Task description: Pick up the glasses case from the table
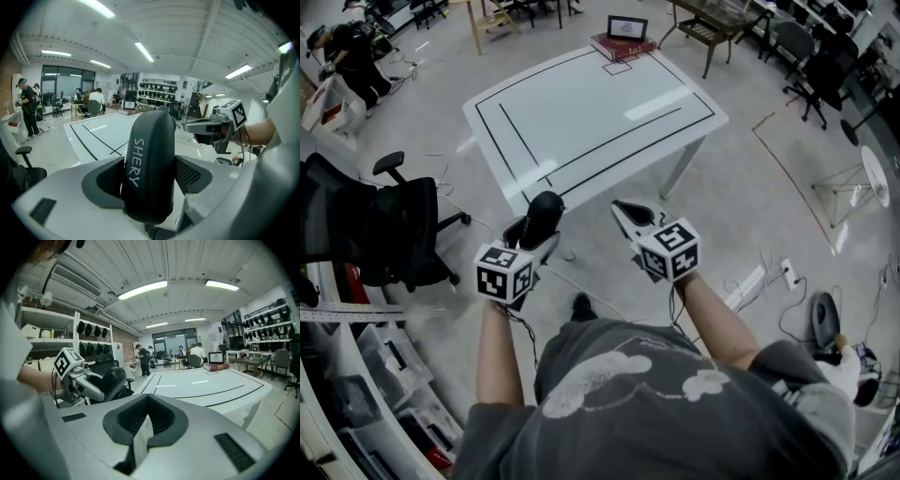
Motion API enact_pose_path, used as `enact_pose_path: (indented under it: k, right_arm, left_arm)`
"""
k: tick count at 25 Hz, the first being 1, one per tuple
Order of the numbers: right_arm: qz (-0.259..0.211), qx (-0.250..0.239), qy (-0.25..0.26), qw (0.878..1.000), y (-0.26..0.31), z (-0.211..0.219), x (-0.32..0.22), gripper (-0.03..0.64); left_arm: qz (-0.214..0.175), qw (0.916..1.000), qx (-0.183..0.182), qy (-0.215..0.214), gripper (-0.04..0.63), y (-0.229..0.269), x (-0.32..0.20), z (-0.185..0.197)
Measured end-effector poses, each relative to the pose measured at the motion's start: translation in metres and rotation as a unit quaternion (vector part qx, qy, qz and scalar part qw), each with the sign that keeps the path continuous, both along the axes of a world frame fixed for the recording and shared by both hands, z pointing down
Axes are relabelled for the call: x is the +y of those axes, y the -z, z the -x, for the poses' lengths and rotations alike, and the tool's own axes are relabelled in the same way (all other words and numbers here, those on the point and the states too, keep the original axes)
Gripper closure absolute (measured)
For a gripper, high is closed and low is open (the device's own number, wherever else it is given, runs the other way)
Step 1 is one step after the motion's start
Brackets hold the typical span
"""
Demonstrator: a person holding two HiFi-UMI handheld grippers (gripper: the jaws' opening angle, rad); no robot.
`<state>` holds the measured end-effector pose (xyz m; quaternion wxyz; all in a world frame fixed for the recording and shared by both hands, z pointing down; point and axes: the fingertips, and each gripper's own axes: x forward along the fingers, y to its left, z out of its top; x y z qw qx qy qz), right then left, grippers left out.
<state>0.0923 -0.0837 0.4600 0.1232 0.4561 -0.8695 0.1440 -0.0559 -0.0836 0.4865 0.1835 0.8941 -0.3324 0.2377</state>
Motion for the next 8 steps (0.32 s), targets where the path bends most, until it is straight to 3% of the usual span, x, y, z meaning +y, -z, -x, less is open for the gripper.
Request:
enact_pose_path:
  k: [8]
  right_arm:
    - [-0.008,0.0,0.006,1.0,0.005,-0.014,0.053,0.618]
  left_arm:
    - [-0.014,0.9998,-0.001,0.017,0.275,0.011,0.053,-0.009]
